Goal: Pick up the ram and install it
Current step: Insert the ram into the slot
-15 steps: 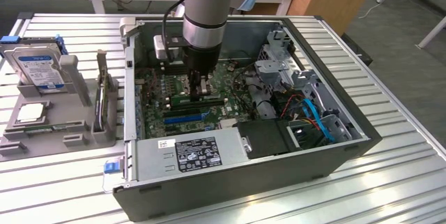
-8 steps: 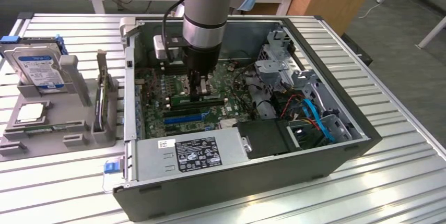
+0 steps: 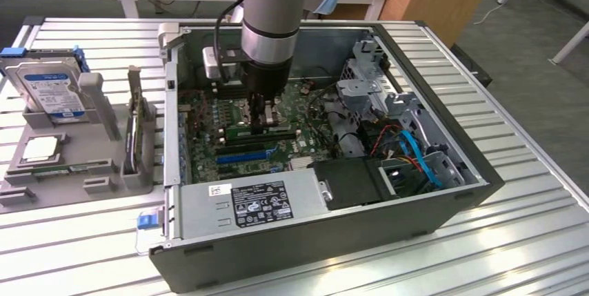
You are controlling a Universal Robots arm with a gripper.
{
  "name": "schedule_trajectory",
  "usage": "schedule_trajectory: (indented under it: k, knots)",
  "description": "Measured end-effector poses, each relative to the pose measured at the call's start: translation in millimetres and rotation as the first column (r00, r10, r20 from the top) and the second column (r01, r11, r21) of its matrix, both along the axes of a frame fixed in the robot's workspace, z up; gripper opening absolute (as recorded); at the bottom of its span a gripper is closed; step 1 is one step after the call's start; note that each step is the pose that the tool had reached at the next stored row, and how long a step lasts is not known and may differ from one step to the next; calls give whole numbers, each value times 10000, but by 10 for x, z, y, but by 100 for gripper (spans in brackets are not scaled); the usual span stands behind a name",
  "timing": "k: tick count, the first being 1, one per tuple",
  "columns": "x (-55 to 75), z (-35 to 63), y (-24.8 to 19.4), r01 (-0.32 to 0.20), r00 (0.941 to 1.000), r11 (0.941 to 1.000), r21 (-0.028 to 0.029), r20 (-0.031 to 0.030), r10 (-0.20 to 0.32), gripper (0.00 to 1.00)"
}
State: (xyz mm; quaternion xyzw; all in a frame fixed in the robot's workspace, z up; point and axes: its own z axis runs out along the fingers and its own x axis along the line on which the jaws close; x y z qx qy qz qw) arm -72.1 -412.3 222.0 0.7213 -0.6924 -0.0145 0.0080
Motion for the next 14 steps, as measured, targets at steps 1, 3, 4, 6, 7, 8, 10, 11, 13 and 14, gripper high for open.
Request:
schedule_trajectory:
  k: [1, 3, 4, 6, 7, 8, 10, 11, 13, 14]
  knots:
    - [0, 0, -1, -4, 10000, 10000, 1, 0, 4, 13]
    - [0, 0, -3, -12, 10000, 10000, 0, 0, 12, 13]
    - [0, 1, -5, -14, 10000, 10000, -1, 0, 14, 13]
    - [1, 1, -6, -14, 10000, 10000, 0, 0, 14, 13]
    - [1, 1, -6, -14, 10000, 10000, 0, 0, 14, 13]
    - [1, 2, -7, -15, 10000, 10000, -1, 0, 15, 13]
    - [1, 1, -8, -16, 10000, 10000, 0, 0, 16, 13]
    - [1, 1, -9, -17, 10000, 10000, 0, 0, 17, 13]
    - [1, 1, -9, -17, 10000, 10000, 0, 0, 17, 13]
    - [1, 1, -9, -17, 10000, 10000, 0, 0, 17, 13]
